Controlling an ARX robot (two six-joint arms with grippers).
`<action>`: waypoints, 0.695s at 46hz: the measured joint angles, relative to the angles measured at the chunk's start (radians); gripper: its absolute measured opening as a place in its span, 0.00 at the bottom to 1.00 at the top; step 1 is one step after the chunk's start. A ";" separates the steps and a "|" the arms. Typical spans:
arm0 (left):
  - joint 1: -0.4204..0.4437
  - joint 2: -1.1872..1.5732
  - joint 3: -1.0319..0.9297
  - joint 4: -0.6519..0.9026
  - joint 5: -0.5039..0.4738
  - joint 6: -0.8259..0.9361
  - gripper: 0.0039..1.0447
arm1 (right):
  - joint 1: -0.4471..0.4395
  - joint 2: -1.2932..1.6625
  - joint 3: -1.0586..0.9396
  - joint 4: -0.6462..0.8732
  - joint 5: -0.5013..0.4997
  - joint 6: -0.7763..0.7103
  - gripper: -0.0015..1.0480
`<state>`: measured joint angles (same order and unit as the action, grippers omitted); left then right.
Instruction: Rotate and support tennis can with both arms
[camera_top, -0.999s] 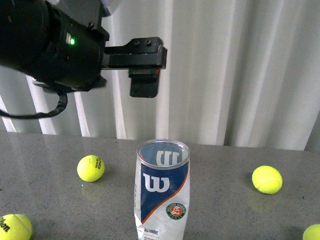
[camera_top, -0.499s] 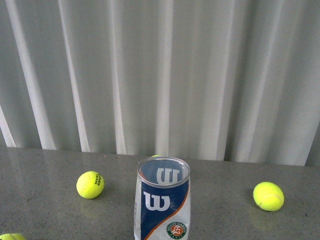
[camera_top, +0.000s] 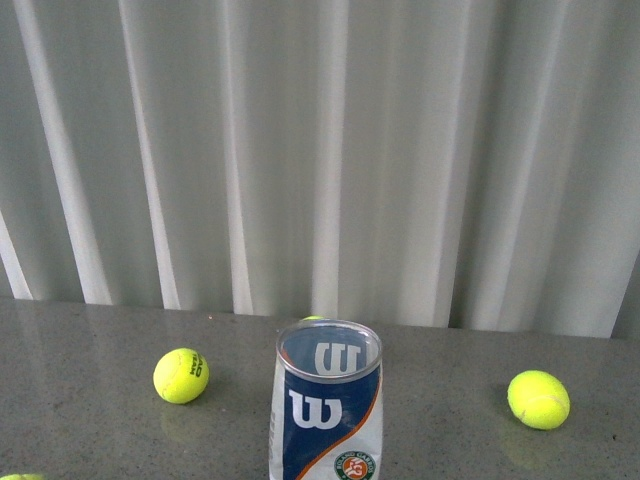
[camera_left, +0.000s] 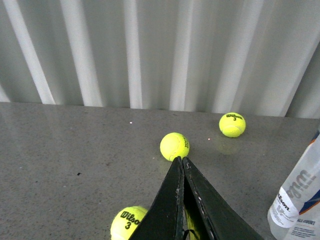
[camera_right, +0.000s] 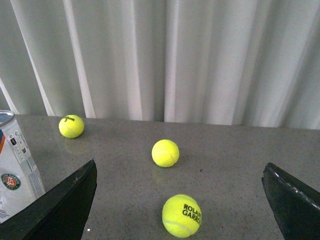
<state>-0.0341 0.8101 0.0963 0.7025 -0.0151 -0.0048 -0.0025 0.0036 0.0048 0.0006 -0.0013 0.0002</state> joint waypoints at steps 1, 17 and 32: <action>0.013 -0.019 -0.007 -0.011 0.008 0.000 0.03 | 0.000 0.000 0.000 0.000 0.000 0.000 0.93; 0.032 -0.158 -0.071 -0.064 0.012 0.000 0.03 | 0.000 0.000 0.000 0.000 0.000 0.000 0.93; 0.032 -0.357 -0.072 -0.251 0.014 0.000 0.03 | 0.000 0.000 0.000 0.000 0.000 0.000 0.93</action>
<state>-0.0025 0.4530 0.0242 0.4519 -0.0006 -0.0044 -0.0025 0.0036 0.0048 0.0006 -0.0013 0.0002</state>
